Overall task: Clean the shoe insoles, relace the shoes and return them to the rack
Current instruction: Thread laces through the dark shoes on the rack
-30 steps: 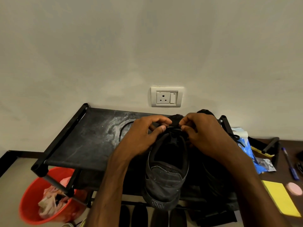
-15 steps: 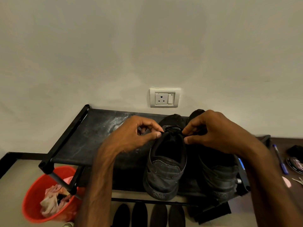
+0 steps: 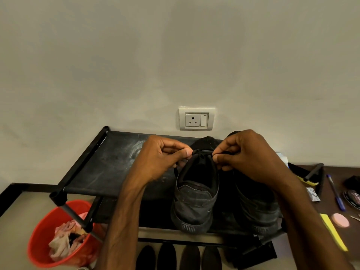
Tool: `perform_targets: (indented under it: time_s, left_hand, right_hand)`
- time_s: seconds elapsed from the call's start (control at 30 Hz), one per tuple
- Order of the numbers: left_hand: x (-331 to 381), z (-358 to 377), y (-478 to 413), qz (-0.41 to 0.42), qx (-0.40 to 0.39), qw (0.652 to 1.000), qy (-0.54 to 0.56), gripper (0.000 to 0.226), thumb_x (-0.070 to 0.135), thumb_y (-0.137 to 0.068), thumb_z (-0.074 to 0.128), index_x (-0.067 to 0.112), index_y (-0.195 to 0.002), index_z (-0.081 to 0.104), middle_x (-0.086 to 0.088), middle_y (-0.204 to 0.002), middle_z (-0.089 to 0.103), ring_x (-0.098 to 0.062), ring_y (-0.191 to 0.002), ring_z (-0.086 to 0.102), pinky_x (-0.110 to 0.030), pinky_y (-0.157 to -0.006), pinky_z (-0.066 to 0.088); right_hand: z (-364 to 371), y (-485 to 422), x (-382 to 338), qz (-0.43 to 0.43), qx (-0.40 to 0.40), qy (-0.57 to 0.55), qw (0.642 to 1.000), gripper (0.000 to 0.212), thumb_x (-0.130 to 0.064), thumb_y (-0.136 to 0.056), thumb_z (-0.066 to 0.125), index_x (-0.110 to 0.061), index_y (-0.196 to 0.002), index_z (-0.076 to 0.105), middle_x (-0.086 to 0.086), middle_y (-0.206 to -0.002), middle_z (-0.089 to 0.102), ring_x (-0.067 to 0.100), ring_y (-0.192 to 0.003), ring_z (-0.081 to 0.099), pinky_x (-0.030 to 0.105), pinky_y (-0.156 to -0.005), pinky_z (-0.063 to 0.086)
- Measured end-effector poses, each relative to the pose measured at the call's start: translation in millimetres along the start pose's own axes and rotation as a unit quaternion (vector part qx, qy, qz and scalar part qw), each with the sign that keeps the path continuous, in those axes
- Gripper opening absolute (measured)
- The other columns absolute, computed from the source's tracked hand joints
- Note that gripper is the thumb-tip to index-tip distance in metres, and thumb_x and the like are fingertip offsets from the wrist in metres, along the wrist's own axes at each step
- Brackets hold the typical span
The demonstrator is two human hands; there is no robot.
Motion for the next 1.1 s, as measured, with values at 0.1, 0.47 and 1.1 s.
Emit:
perform_targets:
  time_s: [0.1, 0.47, 1.1]
  left_hand:
    - [-0.9, -1.6, 1.1, -0.017, -0.005, 1.0, 0.013, 0.01, 0.017, -0.09, 0.074, 0.011, -0.098, 0.079, -0.003, -0.085, 0.079, -0.019, -0.074, 0.075, -0.021, -0.06, 0.055]
    - [-1.5, 7.7, 0.5, -0.069, -0.03, 0.997, 0.001, 0.014, 0.018, -0.102, 0.06, 0.006, -0.098, 0.065, -0.006, -0.088, 0.079, -0.021, -0.071, 0.074, -0.026, -0.059, 0.052]
    - [-2.5, 3.4, 4.6, -0.084, -0.039, 0.994, 0.054, 0.018, 0.024, -0.103, 0.055, 0.007, -0.104, 0.06, -0.008, -0.095, 0.079, -0.028, -0.081, 0.076, -0.029, -0.064, 0.053]
  right_hand:
    - [-0.3, 0.9, 3.2, 0.023, -0.012, -0.023, 0.999, 0.006, -0.011, -0.088, 0.079, -0.014, -0.083, 0.078, 0.001, -0.071, 0.077, 0.013, -0.068, 0.076, 0.029, -0.075, 0.063]
    - [5.5, 4.1, 7.2, 0.077, -0.051, -0.135, 0.987, 0.007, 0.0, -0.097, 0.064, 0.001, -0.091, 0.068, 0.016, -0.084, 0.078, 0.027, -0.083, 0.078, 0.041, -0.08, 0.063]
    - [5.1, 6.1, 8.4, 0.097, -0.062, -0.152, 0.982, 0.008, -0.004, -0.099, 0.062, -0.003, -0.093, 0.067, 0.012, -0.087, 0.079, 0.025, -0.086, 0.078, 0.037, -0.075, 0.064]
Point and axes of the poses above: each hand's wrist, its own y-axis away from the middle knuckle, its own z-axis out of the palm, x = y × z, the point moved 8 cm from there along -y, towards the middle knuckle
